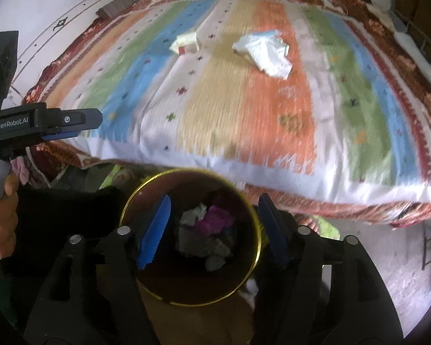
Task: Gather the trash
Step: 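Move both open tools back over the bed, then reach left tool to blue face mask while right tool reaches white plastic bag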
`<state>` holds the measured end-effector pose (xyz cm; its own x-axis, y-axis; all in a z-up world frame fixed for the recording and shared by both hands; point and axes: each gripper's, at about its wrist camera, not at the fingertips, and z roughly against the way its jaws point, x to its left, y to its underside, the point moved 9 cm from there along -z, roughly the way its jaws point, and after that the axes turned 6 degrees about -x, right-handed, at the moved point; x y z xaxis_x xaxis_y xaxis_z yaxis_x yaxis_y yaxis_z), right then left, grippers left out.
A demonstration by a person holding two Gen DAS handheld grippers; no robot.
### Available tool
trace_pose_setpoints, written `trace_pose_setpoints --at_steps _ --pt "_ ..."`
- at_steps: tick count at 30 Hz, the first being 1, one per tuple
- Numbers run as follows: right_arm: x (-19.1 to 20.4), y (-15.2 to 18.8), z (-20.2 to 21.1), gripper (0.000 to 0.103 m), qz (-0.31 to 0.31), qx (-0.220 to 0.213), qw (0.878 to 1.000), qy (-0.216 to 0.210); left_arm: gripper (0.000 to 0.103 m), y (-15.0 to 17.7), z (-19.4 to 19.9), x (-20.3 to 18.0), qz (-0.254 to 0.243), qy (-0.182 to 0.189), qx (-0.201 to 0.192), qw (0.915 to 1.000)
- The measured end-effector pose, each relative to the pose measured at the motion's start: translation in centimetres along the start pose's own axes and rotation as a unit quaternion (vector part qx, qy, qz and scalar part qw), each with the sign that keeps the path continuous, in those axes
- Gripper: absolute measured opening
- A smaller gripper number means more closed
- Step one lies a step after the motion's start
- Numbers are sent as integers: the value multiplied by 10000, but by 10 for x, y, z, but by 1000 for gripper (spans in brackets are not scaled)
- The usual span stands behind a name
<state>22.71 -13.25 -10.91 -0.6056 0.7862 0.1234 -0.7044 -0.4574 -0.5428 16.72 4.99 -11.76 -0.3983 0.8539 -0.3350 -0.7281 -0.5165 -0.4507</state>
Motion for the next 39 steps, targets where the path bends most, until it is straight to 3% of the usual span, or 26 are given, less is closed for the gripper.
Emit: trace_pose_setpoints --at_steps 4,8,13,17,28,32,39 --pt "-1 -13 5 68 91 -141 9999 -35 82 -16 4 -3 -169 -139 -197 9996" --pt "-4 -21 8 71 91 -219 9997 -59 88 -29 7 -5 -146 25 -189 9997" --pt "-8 -35 10 87 68 -356 9993 -75 96 -49 10 1 -103 -186 -485 9986" --pt "-15 -48 11 94 -4 -482 9988 -35 97 -61 4 9 132 -124 -423 9989" --pt "-33 -76 2 94 -132 -632 9979 84 97 -79 -14 18 353 -250 -429 9981" --pt "-41 -87 -4 94 -144 -675 9976 113 97 -87 -23 7 119 -179 -379 9991" --pt "-55 -103 -21 94 -108 -688 9974 206 97 -107 -33 -14 -427 -213 -629 9969"
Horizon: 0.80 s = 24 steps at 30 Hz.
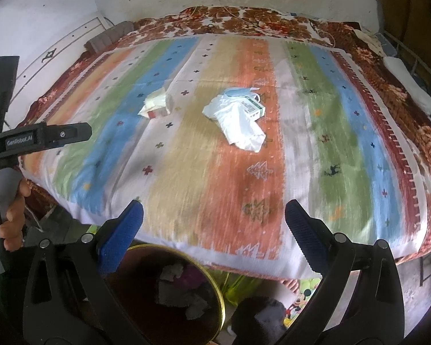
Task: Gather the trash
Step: 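Reach left tool to blue face mask while right tool reaches white plastic bag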
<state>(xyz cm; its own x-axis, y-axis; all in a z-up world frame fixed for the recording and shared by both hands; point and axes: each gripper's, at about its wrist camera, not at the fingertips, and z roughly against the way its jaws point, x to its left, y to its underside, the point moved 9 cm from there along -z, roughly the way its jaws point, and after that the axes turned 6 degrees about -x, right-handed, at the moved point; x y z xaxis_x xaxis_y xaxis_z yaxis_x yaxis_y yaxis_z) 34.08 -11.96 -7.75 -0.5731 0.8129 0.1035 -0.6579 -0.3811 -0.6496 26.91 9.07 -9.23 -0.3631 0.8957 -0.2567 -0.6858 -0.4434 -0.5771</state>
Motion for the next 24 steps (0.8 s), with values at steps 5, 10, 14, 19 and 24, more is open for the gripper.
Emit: trace_pose_setpoints --at_steps 5,10,14,19,24 --pt "-12 -10 -19 94 8 -28 10000 30 97 -10 -21 -10 -157 87 21 9998" --pt "-20 -18 -36 94 161 -89 9998 107 97 -24 -40 -20 -374 252 -47 9990" --pt "-24 -23 -49 94 109 -100 9999 36 97 -35 -53 -26 -592 297 -146 9977" --pt "-31 -29 -67 94 122 -144 9998 29 97 -44 -75 -30 -573 481 -65 9972" --pt "-36 -33 -84 94 123 -190 9997 29 97 -51 -90 -40 -742 601 -70 9954"
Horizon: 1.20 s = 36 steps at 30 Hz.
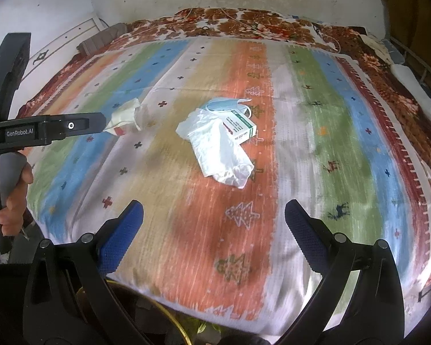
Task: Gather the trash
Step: 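Reach left tool to blue face mask while right tool reaches white plastic bag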
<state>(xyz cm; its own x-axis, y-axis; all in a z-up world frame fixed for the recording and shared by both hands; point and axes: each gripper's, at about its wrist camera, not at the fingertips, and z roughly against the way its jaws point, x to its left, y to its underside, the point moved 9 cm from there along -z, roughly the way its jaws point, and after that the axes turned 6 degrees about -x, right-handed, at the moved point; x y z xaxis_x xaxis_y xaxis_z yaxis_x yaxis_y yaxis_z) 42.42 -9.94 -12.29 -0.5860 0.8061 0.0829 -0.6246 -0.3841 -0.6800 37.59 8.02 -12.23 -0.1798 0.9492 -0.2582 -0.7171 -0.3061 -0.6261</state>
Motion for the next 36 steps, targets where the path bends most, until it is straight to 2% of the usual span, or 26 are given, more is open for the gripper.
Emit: trace_pose_setpoints --at_steps 6,12,22,30,36 --pt "-12 -4 -19 93 5 -139 9998 122 96 -9 -22 -13 -155 169 82 9997" --pt "-19 -8 -37 87 105 -199 9996 145 96 -24 -42 -19 -167 232 18 9996" --pt "-33 -12 -69 80 -79 -78 9999 -55 96 -36 -89 -41 -181 482 108 9986" --pt "-37 -9 -91 66 -193 79 9991 -369 94 -39 -123 -58 -580 434 154 9973" --pt "-38 -7 -107 47 -534 156 9964 -642 92 -44 -142 -60 -519 460 240 9973"
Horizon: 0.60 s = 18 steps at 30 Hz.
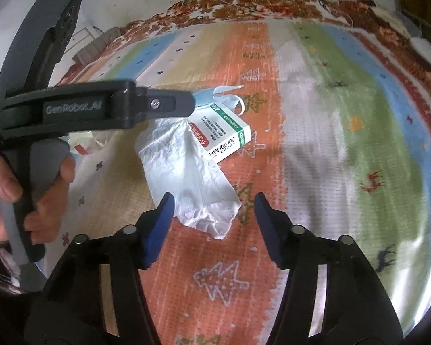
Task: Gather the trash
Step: 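Reach left tool to blue face mask while right tool reaches white plastic bag, then close left gripper on blue mask while right gripper closes on white bag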
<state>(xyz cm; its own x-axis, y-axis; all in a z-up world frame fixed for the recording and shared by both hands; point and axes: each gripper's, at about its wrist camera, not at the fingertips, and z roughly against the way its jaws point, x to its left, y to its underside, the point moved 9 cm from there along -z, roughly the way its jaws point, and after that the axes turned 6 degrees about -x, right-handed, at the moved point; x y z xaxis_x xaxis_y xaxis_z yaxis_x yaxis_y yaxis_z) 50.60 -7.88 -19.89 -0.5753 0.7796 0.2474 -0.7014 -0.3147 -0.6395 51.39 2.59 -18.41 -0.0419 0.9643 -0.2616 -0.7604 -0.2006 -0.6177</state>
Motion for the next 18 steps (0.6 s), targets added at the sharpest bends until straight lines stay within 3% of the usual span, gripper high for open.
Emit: trace_pose_setpoints --at_steps 5,7,10,12,16,18 --pt "0 4 -9 27 -177 81 9997 -147 83 -4 -13 -3 -267 -240 -28 9994" --pt "2 6 -12 18 -152 117 9996 -197 79 -8 -16 -6 -205 -159 -61 9996" --pt "4 8 -14 12 -95 151 9997 -190 67 -11 -23 -10 -237 -206 -28 9995" --pt "5 10 -15 7 -64 183 9997 -135 47 -11 -29 -12 -381 -401 17 9985" --pt "7 11 -12 2 27 189 9997 -141 29 -14 -27 -9 -261 -500 -108 9983" --pt "8 11 -10 2 76 187 9997 -155 14 -17 -22 -1 -170 -645 -188 9976"
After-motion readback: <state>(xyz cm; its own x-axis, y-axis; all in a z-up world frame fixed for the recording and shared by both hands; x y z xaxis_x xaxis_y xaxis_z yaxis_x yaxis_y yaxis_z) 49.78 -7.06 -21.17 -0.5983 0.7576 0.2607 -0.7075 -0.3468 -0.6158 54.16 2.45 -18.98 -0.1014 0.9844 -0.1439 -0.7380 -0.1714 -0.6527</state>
